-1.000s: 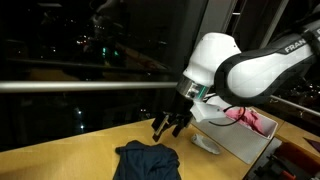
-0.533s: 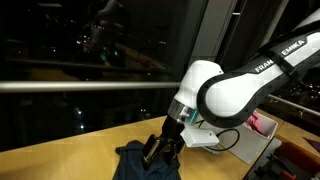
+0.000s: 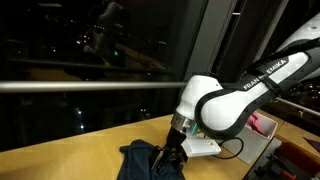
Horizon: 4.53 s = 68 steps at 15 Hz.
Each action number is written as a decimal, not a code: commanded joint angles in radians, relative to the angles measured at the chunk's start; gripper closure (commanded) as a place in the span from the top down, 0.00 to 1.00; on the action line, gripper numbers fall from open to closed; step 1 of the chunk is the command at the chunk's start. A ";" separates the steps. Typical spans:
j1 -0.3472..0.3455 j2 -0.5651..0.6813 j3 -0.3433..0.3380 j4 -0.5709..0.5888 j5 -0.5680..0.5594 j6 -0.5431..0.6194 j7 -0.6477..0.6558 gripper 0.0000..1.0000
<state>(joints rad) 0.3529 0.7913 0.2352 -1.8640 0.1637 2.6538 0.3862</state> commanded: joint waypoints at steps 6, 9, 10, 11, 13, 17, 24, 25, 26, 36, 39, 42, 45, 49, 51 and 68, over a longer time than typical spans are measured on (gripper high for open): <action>0.055 -0.130 -0.092 -0.130 0.003 0.015 0.119 0.15; 0.102 -0.299 -0.173 -0.266 -0.032 -0.006 0.217 0.00; 0.127 -0.349 -0.212 -0.299 -0.060 -0.017 0.263 0.00; 0.145 -0.400 -0.243 -0.329 -0.097 -0.031 0.309 0.00; 0.160 -0.508 -0.289 -0.387 -0.193 -0.065 0.404 0.00; 0.074 -0.719 -0.277 -0.438 -0.369 -0.218 0.530 0.00; -0.147 -0.997 -0.175 -0.315 -0.408 -0.604 0.440 0.00; -0.173 -1.021 -0.168 -0.278 -0.407 -0.656 0.412 0.00; -0.199 -1.041 -0.165 -0.238 -0.408 -0.703 0.381 0.00; -0.416 -1.007 -0.241 0.307 -0.394 -1.046 0.009 0.00; -0.450 -0.917 -0.290 0.469 -0.377 -1.097 -0.103 0.00; -0.452 -0.816 -0.313 0.559 -0.348 -1.096 -0.162 0.00; -0.442 -0.756 -0.305 0.519 -0.303 -1.044 -0.174 0.00; -0.437 -0.669 -0.290 0.485 -0.237 -1.015 -0.183 0.00; -0.442 -0.626 -0.288 0.478 -0.208 -0.999 -0.191 0.00; -0.296 -0.602 -0.238 0.200 -0.236 -0.818 -0.119 0.97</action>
<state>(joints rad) -0.0083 0.2502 -0.0378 -1.5579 -0.0151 1.7843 0.2380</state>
